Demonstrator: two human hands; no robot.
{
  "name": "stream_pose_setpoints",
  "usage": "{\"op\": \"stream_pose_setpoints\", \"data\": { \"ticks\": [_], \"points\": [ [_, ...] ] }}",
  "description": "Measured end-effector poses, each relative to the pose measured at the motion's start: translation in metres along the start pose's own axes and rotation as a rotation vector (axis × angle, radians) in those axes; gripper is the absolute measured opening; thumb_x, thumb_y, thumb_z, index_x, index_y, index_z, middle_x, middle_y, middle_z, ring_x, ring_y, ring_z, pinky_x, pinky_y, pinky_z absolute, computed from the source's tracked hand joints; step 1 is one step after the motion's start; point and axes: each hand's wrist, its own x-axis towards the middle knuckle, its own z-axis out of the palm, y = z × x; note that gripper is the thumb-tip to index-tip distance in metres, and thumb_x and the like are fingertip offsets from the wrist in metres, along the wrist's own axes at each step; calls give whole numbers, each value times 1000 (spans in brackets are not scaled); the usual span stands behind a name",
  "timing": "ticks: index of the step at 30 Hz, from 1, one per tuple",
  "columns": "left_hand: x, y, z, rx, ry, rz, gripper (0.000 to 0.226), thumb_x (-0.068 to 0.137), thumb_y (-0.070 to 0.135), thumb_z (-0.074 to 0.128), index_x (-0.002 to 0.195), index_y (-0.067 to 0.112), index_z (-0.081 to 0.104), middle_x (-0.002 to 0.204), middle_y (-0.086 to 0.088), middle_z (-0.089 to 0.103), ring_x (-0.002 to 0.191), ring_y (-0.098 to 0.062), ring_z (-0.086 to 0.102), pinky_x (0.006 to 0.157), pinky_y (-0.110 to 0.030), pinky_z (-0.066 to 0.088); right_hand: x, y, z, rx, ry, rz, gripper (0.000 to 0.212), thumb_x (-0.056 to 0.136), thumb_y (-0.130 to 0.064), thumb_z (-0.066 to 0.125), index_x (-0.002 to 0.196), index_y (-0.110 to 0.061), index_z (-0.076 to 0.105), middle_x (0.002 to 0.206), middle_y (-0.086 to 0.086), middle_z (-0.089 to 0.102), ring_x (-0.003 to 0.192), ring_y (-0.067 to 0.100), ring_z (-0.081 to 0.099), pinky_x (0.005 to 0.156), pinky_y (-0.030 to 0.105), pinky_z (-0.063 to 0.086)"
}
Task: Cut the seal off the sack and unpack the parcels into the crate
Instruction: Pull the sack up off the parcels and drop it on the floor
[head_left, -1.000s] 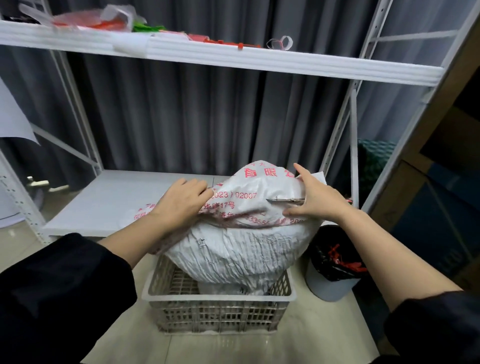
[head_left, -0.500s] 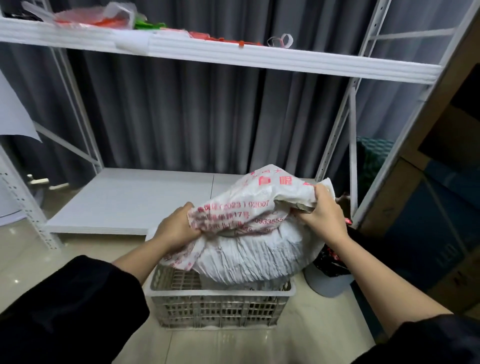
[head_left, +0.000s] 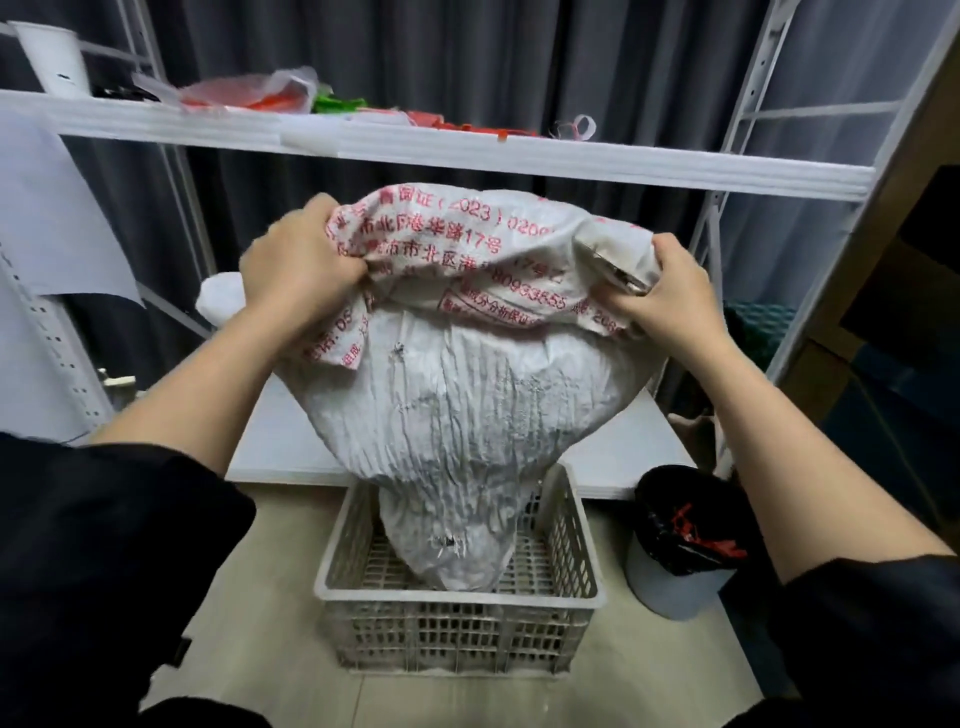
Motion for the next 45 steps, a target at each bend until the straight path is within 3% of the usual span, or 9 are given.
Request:
{"op": "stream_pose_setpoints", "data": {
  "ticks": [8,14,19,24,28,32,35,38,45],
  "points": [
    [25,4,-12,155,-136,53,36,81,42,58,111,23,55,114,-15,64,105,-41,59,83,-45,46,22,-27,-14,-284,5,-96,49,72,-49,67,97,-12,48,99,4,59,96,32,57,68,38,42],
    [25,13,-12,72,125,76,28,80,28,56,106,17,55,111,-16,61,98,-42,58,73,-43,44,11,-32,-21,-232,192,-100,51,74,-46,67,105,-10,48,107,10,56,97,33,53,69,40,43],
    [-27,-14,45,271,-137,284,38,76,18,62,111,18,48,105,-14,51,88,-39,60,65,-42,48,-34,19,25,-535,-177,-150,66,75,-53,70,112,-6,42,114,11,46,97,36,54,62,44,46],
    [-22,-22,49,280,96,455,34,70,6,66,104,9,59,100,-18,56,78,-39,55,52,-41,41,-37,36,22,-474,116,-202,59,80,-42,71,115,0,49,120,16,52,83,40,58,52,42,45],
    [-24,-25,55,84,252,342,21,91,25,49,97,11,64,92,-9,60,89,-30,55,72,-38,40,-63,54,38,-398,258,-305,47,74,-16,77,105,-8,44,114,10,45,67,43,58,44,40,45],
    [-43,-66,88,246,248,836,20,77,12,53,97,17,50,80,-12,59,76,-28,52,65,-36,39,-93,80,71,-491,-178,-166,46,78,-6,68,118,-10,46,123,11,43,79,41,59,56,43,49],
    [-78,-84,118,457,-127,993,46,56,8,72,90,17,43,72,-13,57,59,-29,59,51,-34,41,-100,90,83,-578,-447,-141,44,82,-12,62,120,-16,41,123,7,41,91,39,58,67,47,51],
    [-75,-75,117,466,-155,796,49,45,-1,78,83,14,49,68,-15,52,55,-29,55,48,-32,35,-82,77,76,-526,-305,-108,44,85,-23,62,124,-11,44,125,7,43,98,38,55,61,38,44],
    [-20,-57,86,384,418,758,29,71,1,55,95,15,53,86,-16,61,79,-29,48,68,-39,30,-70,63,60,-360,141,-177,42,67,9,65,104,-6,52,115,15,49,66,41,57,48,32,29]
  ]
}}
